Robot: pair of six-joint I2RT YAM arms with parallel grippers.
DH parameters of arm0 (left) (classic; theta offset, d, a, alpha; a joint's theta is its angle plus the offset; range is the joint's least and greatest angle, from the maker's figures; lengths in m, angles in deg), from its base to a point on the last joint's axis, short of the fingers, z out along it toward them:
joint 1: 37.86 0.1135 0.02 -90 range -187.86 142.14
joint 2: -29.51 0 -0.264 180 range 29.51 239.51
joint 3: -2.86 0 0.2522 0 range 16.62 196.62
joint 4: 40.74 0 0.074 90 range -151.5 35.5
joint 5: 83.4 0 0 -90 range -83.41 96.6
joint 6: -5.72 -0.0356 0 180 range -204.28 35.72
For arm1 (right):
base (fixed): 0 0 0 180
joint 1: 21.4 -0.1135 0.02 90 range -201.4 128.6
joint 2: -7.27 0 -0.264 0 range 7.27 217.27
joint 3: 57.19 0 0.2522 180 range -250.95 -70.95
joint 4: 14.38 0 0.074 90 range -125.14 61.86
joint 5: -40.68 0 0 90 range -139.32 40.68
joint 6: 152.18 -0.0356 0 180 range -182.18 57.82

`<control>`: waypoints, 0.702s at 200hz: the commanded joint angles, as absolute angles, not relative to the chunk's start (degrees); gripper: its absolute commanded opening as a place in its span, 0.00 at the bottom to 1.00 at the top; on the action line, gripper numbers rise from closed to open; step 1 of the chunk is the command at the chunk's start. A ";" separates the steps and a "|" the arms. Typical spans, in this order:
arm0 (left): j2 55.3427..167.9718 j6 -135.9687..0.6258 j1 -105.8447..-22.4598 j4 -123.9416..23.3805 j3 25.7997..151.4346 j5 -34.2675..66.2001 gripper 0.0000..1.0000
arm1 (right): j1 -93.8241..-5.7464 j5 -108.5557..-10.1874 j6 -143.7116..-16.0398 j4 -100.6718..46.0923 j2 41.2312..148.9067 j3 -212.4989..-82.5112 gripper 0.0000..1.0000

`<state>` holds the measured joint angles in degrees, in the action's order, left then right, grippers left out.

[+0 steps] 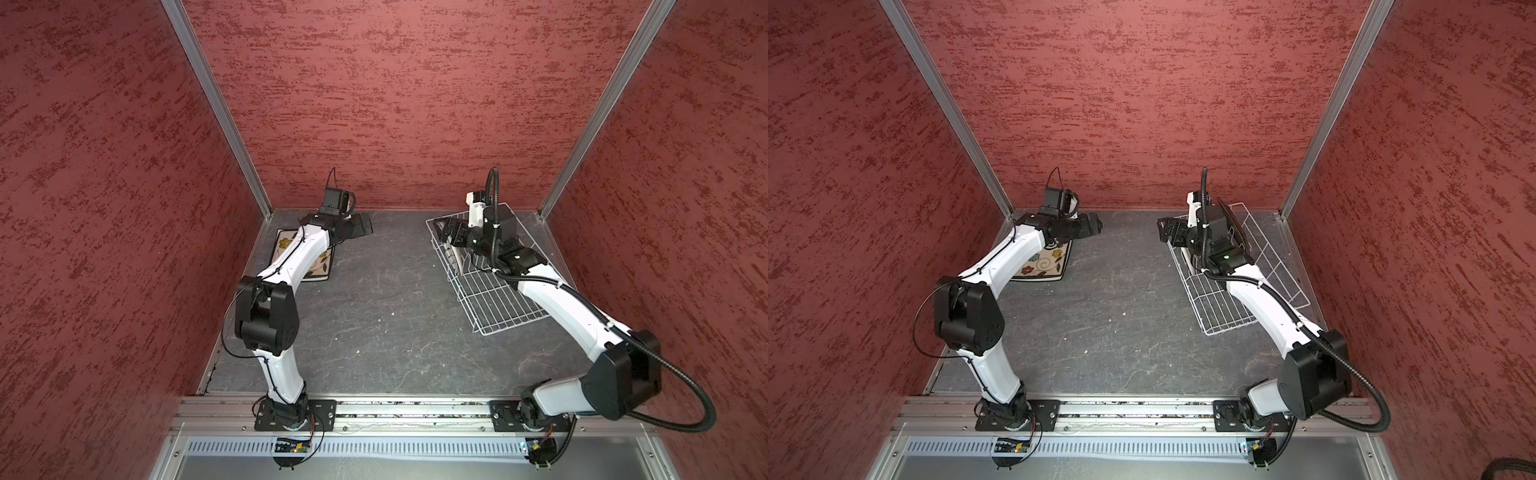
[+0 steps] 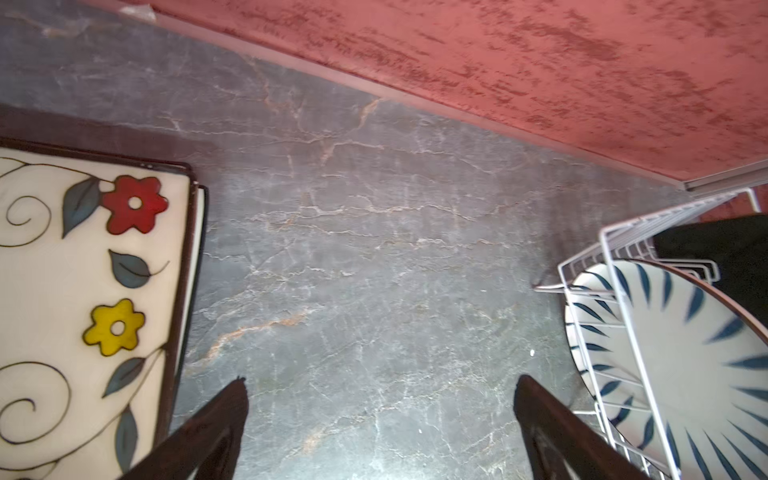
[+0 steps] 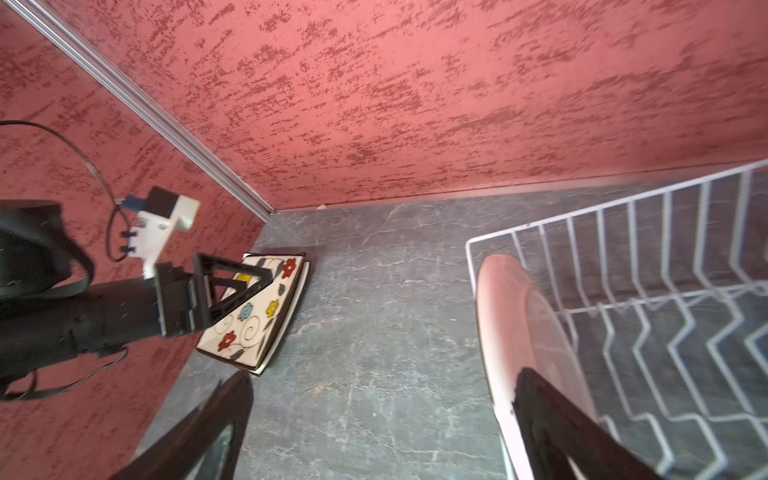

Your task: Unload the plates from the dish rack

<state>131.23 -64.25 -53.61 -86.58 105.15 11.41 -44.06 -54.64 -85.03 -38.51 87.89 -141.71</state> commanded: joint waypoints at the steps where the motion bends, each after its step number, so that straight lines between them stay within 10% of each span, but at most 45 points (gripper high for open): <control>1: 127.38 -63.01 -57.66 -80.59 100.18 11.56 0.99 | -43.73 -49.06 -80.33 -43.99 85.15 -142.61 0.99; 140: 116.26 -55.68 -66.18 -62.65 79.07 14.56 1.00 | -38.91 -25.73 -56.48 -59.24 78.18 -140.85 0.99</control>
<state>117.94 -57.95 -65.48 -69.53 81.26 11.92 -40.73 -28.85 -62.47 -57.02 77.51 -141.28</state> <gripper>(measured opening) 0.995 0.988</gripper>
